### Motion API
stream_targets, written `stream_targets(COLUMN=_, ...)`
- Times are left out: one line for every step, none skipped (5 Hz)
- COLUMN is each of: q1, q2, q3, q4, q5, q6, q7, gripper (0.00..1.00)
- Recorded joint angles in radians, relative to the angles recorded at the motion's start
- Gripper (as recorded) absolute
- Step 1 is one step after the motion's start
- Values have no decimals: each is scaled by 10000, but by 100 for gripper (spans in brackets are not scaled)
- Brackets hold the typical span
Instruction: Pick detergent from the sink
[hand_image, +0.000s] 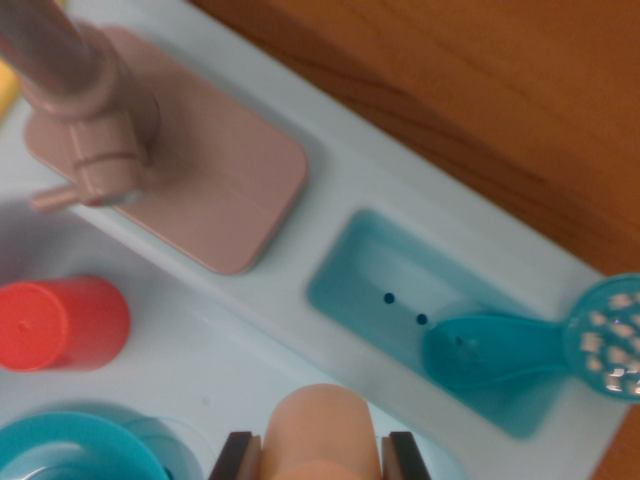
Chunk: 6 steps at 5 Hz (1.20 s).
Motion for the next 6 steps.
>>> stream_targets(q1=0, q2=0, q3=0, q4=0, q5=0, q6=0, q7=0, gripper=100)
stream_targets(q1=3, q2=-152, q3=-5, q4=318, q5=-41, q6=468, q7=40, gripper=100)
stream_targets(q1=3, q2=-152, q3=-5, q4=318, q5=-41, q6=468, q7=40, gripper=100)
stream_targets(q1=6, q2=-309, q3=-10, q4=647, q5=-84, q6=952, q7=80, gripper=100)
stream_targets(q1=6, q2=-309, q3=-10, q4=647, q5=-84, q6=952, q7=80, gripper=100)
stream_targets(q1=9, q2=-462, q3=-15, q4=966, q5=-126, q6=1422, q7=120, gripper=100)
